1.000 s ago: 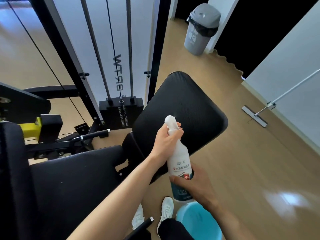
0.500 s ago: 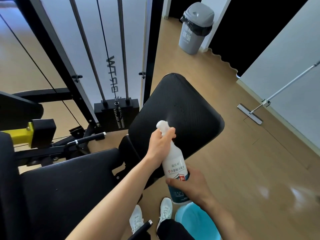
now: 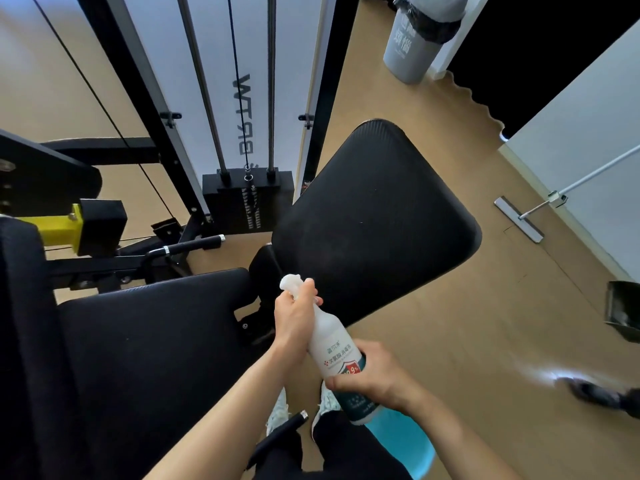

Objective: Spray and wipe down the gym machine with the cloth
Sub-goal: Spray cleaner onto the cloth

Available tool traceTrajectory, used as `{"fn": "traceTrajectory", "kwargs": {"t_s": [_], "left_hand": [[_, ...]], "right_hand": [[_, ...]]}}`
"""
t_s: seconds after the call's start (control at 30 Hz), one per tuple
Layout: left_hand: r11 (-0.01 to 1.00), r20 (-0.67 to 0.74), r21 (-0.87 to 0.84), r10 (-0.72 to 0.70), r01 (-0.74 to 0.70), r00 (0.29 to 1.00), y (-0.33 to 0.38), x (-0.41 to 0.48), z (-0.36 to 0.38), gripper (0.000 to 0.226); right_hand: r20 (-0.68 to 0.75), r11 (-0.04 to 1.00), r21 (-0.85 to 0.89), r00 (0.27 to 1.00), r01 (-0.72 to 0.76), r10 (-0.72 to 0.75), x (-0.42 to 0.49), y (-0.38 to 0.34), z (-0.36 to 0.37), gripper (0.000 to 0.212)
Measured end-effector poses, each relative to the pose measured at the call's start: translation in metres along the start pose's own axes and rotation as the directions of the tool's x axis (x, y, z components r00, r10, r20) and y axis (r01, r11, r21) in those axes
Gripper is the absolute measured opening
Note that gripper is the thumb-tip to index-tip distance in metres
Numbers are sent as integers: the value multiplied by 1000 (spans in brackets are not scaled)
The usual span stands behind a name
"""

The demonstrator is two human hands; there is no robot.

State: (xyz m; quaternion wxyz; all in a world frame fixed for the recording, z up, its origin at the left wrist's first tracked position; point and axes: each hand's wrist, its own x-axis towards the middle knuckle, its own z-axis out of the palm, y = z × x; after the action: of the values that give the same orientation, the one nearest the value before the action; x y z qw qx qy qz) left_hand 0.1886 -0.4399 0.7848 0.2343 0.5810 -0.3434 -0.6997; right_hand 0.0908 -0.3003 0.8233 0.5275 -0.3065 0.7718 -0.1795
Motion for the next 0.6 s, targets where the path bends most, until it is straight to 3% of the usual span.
{"fn": "traceTrajectory", "kwargs": {"t_s": [0.1, 0.37, 0.6], "left_hand": [[997, 46, -64, -44, 47, 998, -17, -3, -10, 31], [983, -10, 91, -157, 157, 988, -51, -4, -18, 31], [970, 24, 73, -236, 233, 972, -63, 5, -33, 29]], "right_hand": [[30, 999, -26, 999, -26, 27, 0, 9, 9, 55], [95, 991, -27, 986, -133, 135, -4, 31, 32, 58], [127, 981, -92, 976, -169, 180, 11, 37, 44, 61]]}}
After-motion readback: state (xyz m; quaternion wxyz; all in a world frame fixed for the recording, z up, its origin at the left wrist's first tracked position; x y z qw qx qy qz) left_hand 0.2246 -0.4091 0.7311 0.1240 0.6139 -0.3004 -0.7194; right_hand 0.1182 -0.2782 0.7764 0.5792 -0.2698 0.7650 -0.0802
